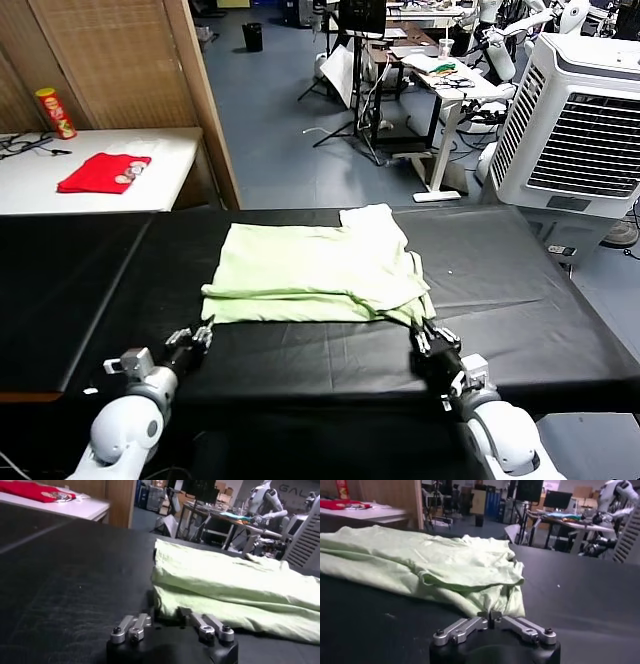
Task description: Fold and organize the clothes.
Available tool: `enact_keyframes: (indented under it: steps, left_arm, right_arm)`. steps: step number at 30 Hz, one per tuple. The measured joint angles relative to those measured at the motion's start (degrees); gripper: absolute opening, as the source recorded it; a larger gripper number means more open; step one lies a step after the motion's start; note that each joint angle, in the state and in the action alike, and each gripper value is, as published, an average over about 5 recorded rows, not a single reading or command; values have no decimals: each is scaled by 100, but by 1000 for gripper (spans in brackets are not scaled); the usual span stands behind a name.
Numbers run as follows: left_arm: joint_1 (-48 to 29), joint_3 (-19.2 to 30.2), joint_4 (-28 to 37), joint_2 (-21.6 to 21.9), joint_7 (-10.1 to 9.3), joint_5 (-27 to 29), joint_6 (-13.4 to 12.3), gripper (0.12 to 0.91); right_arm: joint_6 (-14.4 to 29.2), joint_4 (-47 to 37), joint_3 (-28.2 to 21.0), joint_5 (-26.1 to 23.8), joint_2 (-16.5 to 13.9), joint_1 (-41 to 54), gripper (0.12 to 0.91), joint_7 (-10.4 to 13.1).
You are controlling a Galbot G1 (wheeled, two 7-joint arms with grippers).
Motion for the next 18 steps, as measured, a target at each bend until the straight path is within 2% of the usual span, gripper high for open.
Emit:
enact_keyframes:
  steps: [6, 11, 18]
  left_arm:
    - [300, 60, -352, 154, -106, 528, 67, 128]
    - [752, -49, -842, 367, -144, 587, 185, 128]
    - [1464, -211, -1491, 652, -213, 578, 280, 128]
  right_arm:
    - [-479, 569, 202, 298, -210, -418, 122, 328]
    - [-627, 1029, 308, 280, -192, -967, 122, 527]
    - [-625, 1502, 284, 36, 16, -1633, 122, 568]
